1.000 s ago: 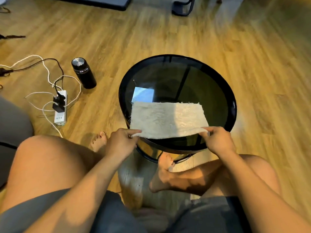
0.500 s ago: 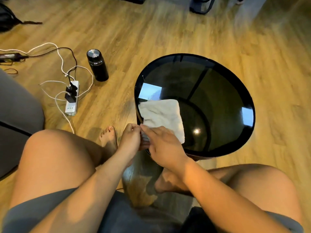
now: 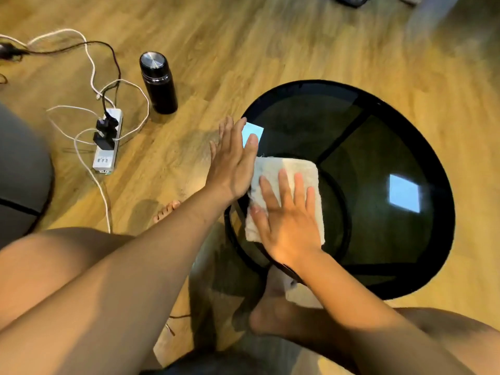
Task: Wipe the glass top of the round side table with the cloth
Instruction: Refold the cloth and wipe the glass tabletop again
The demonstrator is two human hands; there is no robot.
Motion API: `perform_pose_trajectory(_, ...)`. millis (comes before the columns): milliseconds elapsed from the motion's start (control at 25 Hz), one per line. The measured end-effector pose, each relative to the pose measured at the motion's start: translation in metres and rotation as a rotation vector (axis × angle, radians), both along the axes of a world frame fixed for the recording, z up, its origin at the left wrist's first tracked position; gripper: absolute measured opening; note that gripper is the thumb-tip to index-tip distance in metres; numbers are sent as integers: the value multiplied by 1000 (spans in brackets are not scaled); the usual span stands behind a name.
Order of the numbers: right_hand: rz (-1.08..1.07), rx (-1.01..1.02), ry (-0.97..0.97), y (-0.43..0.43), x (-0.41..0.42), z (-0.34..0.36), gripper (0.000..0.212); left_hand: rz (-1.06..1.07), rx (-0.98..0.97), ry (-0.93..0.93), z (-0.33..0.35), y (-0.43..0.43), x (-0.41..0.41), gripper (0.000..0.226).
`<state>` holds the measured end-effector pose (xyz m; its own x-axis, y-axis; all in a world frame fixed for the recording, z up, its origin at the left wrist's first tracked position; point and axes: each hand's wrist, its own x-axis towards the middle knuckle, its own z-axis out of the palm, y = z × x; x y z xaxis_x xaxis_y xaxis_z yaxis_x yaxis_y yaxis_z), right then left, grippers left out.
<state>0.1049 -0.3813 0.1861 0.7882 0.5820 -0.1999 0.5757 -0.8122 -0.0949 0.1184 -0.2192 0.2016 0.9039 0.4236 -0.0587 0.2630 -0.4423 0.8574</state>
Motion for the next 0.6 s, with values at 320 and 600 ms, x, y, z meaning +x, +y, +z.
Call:
perform_pose_trajectory(320,-17,-41,-114,78,167,-10,64,185,-109,-165,-39,-13,9,63)
perform_pose_trajectory(600,-100,124,-104,105,169,4,57,210,-247,-175,-32,-6,12,62)
